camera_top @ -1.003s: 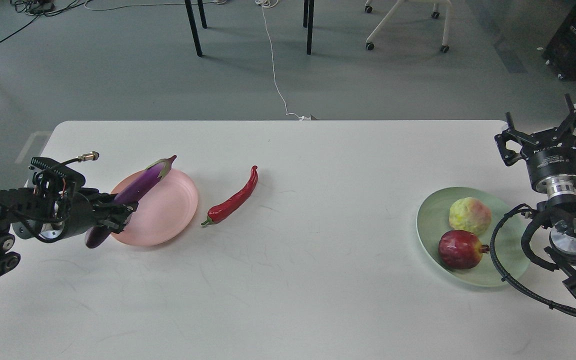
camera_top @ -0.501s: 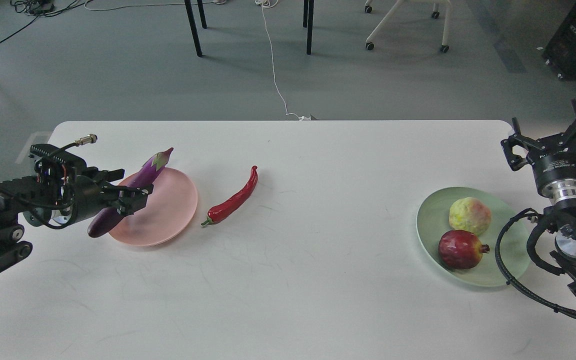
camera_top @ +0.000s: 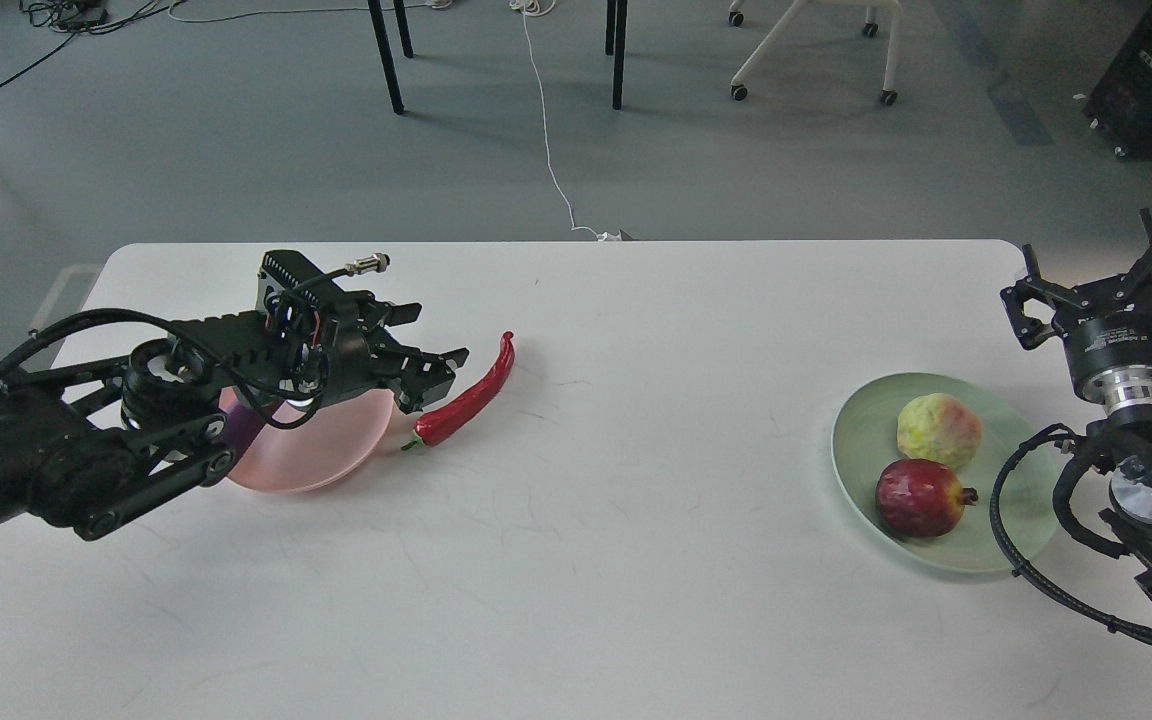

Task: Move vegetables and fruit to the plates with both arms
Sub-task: 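Move the left gripper to the red chili pepper and grasp it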

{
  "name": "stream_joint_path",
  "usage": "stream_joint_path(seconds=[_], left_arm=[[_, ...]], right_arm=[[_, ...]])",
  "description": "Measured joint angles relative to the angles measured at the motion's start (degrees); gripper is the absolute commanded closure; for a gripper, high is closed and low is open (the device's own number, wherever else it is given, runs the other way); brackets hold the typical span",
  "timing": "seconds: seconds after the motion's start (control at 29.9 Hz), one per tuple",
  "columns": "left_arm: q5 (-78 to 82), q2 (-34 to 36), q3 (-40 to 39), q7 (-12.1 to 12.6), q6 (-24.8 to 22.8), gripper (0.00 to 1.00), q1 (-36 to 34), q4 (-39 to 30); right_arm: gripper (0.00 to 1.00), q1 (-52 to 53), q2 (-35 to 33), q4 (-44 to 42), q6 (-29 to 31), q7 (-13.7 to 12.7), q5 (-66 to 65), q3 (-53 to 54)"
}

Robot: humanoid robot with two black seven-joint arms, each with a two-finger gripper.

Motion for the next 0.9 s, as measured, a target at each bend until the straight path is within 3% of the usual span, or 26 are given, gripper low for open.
stream_joint_path(seconds=[0.23,0.4,0.5,0.77,0.9], left_arm=[[0.2,-3.3,2.2,0.0,0.1,0.45,0.5,2.7],[0.2,-4.8,2.3,0.2,0.3,0.72,1.2,5.2],[0.2,-5.3,2.3,0.2,0.3,0.8,1.5,5.6],[0.1,-6.6,2.2,0.1,0.4,0.87,1.4,4.6],[-0.3,-4.8,1.5,0.1,0.8,0.87,0.1,-0.3]], right_arm=[[0.01,-0.1,-0.5,-1.1,0.0,0.0,0.0,0.1],[0.01,-0.2,-0.2,-1.4,0.0,0.0,0.0,0.0],[0.01,-0.2,-0.2,-1.4,0.0,0.0,0.0,0.0],[0.01,-0.2,-0.5,-1.4,0.0,0.0,-0.2,0.0],[0.01,-0.2,-0.6,-1.5,0.0,0.0,-0.2,0.0]])
